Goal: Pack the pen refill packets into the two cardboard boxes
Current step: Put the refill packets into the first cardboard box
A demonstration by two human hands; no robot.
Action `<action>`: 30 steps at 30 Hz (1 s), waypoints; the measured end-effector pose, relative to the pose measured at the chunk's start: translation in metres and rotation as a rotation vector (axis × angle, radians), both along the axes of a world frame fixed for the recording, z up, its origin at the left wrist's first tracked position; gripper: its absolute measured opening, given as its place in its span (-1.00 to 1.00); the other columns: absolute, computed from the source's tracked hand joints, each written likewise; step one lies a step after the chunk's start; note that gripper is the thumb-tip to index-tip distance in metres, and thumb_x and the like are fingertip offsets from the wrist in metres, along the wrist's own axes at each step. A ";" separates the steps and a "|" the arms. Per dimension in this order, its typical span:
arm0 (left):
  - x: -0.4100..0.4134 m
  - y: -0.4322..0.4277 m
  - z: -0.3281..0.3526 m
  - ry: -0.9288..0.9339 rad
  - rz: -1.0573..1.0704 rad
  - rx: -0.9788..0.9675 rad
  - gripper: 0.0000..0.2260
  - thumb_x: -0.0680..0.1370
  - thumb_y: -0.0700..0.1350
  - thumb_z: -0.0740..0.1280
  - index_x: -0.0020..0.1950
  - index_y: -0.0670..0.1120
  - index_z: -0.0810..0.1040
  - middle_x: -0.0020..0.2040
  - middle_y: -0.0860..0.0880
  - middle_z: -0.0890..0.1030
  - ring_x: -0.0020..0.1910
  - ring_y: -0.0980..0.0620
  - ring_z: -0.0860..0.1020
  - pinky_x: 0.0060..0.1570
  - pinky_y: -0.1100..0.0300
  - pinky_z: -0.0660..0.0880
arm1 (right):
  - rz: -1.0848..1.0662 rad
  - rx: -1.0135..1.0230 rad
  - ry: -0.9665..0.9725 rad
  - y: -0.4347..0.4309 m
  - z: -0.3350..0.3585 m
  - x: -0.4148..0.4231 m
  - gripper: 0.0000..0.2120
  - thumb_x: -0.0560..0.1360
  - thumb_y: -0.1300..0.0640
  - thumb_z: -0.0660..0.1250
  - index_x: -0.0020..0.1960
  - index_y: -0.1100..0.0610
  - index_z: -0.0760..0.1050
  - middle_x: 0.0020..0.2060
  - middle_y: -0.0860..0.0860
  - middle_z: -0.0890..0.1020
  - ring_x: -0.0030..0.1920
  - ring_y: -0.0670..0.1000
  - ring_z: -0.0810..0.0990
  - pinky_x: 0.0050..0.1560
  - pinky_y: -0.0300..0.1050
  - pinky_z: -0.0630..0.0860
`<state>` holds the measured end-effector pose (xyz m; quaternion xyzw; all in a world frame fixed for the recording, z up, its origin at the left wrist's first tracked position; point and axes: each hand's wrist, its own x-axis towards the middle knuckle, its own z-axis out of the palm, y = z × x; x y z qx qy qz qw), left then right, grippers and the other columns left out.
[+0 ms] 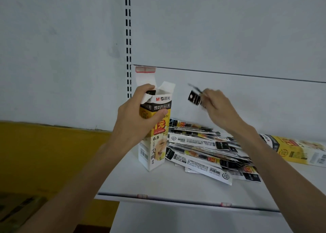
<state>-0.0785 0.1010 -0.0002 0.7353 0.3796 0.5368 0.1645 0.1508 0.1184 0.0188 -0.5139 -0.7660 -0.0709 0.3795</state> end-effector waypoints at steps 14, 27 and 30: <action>-0.003 -0.001 0.009 0.076 -0.011 -0.026 -0.62 0.38 0.01 0.44 0.02 0.14 0.27 -0.17 0.29 0.47 -0.21 0.34 0.49 -0.36 0.53 0.42 | 0.469 0.156 1.119 -0.007 0.119 -0.082 -0.69 0.59 0.15 0.14 -0.32 0.17 0.40 -0.44 0.02 0.52 -0.42 -0.03 0.48 -0.31 -0.19 0.44; -0.003 -0.003 0.006 0.164 0.040 0.000 -0.59 0.42 0.05 0.38 0.08 0.13 0.18 -0.03 0.15 0.47 -0.12 0.17 0.50 -0.19 0.35 0.47 | 0.257 0.251 0.641 -0.001 0.096 -0.091 -0.88 0.56 0.20 0.18 -0.13 0.20 0.40 -0.44 -0.13 0.34 -0.44 -0.18 0.32 -0.35 -0.36 0.32; -0.002 -0.003 0.006 0.173 0.039 0.009 -0.59 0.42 0.05 0.39 0.08 0.15 0.17 -0.06 0.18 0.45 -0.19 0.27 0.48 -0.26 0.45 0.42 | 0.233 0.233 0.628 -0.007 0.098 -0.092 -0.85 0.56 0.19 0.18 -0.11 0.24 0.43 -0.42 -0.10 0.35 -0.43 -0.17 0.33 -0.37 -0.35 0.32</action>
